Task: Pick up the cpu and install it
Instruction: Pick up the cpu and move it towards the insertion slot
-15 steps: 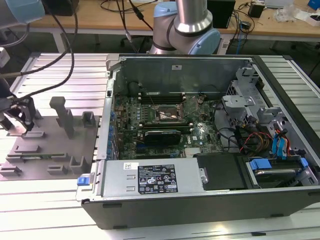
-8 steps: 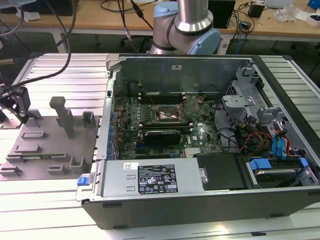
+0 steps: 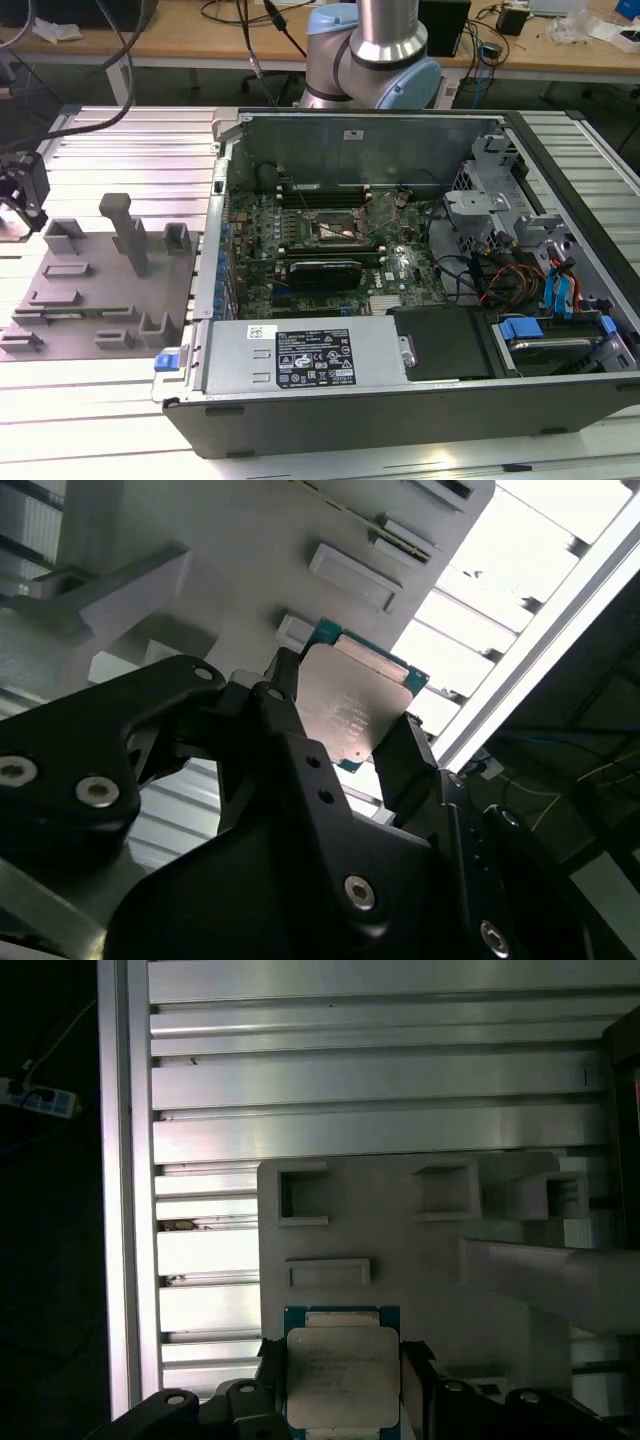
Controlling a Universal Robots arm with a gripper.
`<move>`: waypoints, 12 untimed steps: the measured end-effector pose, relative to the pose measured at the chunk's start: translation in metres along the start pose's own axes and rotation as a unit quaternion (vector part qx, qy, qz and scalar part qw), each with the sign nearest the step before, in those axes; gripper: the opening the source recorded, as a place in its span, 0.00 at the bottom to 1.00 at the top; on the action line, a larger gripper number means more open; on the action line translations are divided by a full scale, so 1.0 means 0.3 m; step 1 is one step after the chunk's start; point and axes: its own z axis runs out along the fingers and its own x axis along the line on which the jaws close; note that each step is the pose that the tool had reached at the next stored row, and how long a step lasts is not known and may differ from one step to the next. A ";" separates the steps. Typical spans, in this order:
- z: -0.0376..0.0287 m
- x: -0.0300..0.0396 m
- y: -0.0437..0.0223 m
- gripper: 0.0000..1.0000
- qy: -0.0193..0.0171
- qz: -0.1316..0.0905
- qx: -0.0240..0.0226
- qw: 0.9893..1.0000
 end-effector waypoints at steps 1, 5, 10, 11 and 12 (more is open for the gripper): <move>-0.008 0.000 0.000 0.55 0.000 0.000 0.000 1.000; -0.062 -0.001 0.003 0.55 0.000 0.000 0.000 1.000; -0.106 -0.002 0.005 0.55 0.000 0.000 0.000 1.000; -0.113 -0.002 0.005 0.55 0.000 0.000 0.000 1.000; -0.117 -0.002 0.005 0.55 0.000 0.000 0.000 1.000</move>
